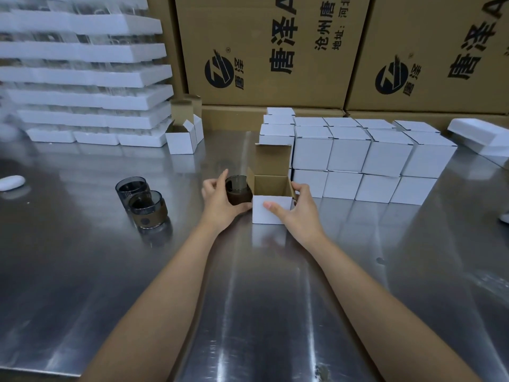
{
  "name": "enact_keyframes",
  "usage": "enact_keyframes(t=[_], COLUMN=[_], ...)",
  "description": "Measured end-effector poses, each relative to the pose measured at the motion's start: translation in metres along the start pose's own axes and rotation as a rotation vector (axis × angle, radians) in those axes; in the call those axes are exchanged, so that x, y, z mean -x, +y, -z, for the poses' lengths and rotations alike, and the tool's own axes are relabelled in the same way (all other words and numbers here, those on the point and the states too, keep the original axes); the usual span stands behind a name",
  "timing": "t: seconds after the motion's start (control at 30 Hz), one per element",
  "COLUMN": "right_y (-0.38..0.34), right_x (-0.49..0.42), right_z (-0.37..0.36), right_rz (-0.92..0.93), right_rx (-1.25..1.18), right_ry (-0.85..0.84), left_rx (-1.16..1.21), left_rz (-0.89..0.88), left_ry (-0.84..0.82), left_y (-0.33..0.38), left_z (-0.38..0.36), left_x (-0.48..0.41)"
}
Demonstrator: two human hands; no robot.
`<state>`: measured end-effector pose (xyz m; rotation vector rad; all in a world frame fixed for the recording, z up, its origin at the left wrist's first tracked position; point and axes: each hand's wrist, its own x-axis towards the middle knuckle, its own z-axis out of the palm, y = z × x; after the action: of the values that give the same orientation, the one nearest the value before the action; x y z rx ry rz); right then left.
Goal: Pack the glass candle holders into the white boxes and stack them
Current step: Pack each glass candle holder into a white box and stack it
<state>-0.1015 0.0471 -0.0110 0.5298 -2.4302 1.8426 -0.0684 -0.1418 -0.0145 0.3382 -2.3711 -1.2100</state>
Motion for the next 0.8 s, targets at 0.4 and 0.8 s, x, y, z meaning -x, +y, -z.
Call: enact_keyframes(t=[0.4, 0.8], right_y=[-0.003, -0.002], right_x=[0.001, 0.004], right_z=[0.001, -0.003], right_rz=[0.002, 0.052], right_rx=[0.011, 0.092], right_ry=[0.007, -0.039], left_rx=[0.218, 0.627], left_rz=[-0.015, -0.127], left_ry=[0.038, 0.405], left_y=[-0.007, 0.049], left_z=[0.000, 0.018], left_x=[-0.008, 0.014])
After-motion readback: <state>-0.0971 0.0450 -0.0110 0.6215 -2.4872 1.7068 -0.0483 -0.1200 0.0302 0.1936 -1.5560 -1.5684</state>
